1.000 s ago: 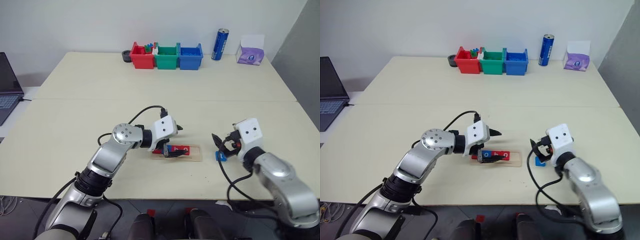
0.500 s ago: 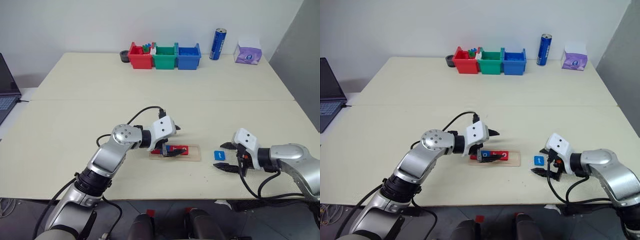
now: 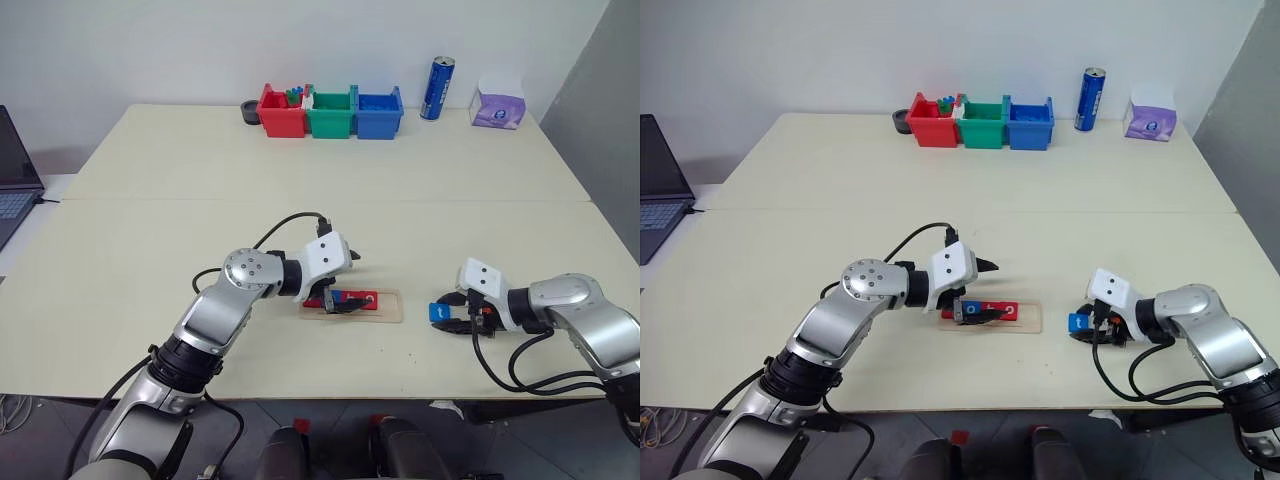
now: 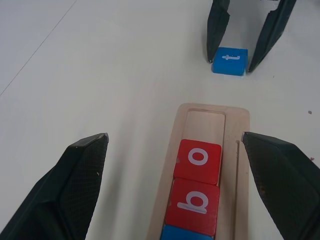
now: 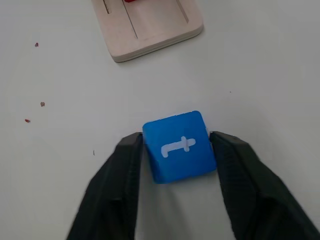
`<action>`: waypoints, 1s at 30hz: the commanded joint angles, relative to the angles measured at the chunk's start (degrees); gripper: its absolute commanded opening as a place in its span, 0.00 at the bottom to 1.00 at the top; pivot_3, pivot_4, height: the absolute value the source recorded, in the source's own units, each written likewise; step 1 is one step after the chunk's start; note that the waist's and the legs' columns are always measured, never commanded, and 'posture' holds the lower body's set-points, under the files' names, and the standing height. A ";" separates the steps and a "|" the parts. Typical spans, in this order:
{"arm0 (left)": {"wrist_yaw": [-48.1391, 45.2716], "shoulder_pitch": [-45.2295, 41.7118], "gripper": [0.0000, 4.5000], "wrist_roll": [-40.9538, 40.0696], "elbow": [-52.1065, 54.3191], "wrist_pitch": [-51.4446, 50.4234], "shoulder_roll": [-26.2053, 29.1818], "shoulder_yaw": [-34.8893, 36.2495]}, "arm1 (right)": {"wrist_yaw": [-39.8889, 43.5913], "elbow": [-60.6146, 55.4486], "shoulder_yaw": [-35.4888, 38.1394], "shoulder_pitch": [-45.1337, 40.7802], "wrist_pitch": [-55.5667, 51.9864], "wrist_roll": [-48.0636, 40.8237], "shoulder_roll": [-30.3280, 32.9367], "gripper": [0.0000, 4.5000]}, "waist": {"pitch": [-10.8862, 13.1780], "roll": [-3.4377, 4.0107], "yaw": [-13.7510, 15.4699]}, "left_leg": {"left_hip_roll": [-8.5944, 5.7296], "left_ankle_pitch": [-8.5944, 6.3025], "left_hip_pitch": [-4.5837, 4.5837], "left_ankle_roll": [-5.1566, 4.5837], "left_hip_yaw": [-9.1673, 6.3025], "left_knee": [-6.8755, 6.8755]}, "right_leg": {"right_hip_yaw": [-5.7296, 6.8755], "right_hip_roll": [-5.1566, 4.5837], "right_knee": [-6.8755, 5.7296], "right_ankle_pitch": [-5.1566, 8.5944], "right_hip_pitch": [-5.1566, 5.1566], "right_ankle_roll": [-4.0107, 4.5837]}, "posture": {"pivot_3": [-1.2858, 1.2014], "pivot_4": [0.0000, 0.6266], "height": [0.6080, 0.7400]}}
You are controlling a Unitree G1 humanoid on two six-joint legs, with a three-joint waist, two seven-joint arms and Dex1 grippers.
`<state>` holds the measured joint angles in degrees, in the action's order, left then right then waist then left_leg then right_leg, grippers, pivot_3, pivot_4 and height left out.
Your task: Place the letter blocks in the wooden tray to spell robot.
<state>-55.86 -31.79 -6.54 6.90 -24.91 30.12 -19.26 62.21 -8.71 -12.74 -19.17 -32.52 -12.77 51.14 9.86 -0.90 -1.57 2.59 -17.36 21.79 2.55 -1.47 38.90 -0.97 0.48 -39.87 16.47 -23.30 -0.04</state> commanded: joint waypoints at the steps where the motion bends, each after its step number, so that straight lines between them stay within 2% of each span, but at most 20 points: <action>1: -2.13 1.09 1.00 -0.42 -0.27 3.40 3.83 3.21 | 0.23 -3.70 1.14 -1.30 1.25 -0.15 -0.24 0.32 | 0.00 0.00 -0.12 | 0.01 0.00 -0.01 0.00 0.00 0.00 | 0.00 0.00 0.00 0.00 0.00 0.00 | 0.52 0.24 1.00; 7: -6.59 1.94 1.00 -0.97 -2.49 8.18 8.76 4.79 | -0.05 -7.69 -1.00 -5.87 -1.88 -0.34 -3.41 0.32 | 0.01 0.01 -0.07 | 0.01 0.01 -0.03 0.01 0.00 0.02 | 0.02 0.01 -0.06 0.00 0.00 0.00 | 0.52 0.24 1.00; 14: -6.84 2.27 1.00 -1.00 -1.49 8.50 8.08 4.61 | -0.29 -2.38 -7.83 -11.78 -0.85 4.46 -8.08 0.32 | 0.01 0.00 0.22 | 0.01 0.00 0.04 0.01 0.00 0.03 | 0.05 -0.03 0.00 0.00 0.00 0.00 | 0.52 0.24 1.00; 30: -6.35 3.16 1.00 -0.64 0.18 8.22 7.95 4.63 | 1.60 2.12 -9.46 -15.19 -0.28 6.82 -11.54 0.32 | 0.01 0.01 0.06 | 0.02 0.00 0.03 0.00 0.00 0.02 | 0.06 -0.04 -0.04 -0.01 -0.02 0.01 | 0.52 0.24 1.00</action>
<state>-62.41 -28.75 -6.69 4.91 -17.09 38.08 -15.75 63.19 -6.05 -22.71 -32.89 -33.14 -5.79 39.66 9.87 -0.90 -1.51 2.61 -17.36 21.82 2.55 -1.47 38.92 -0.91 0.44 -39.91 16.46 -23.32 -0.02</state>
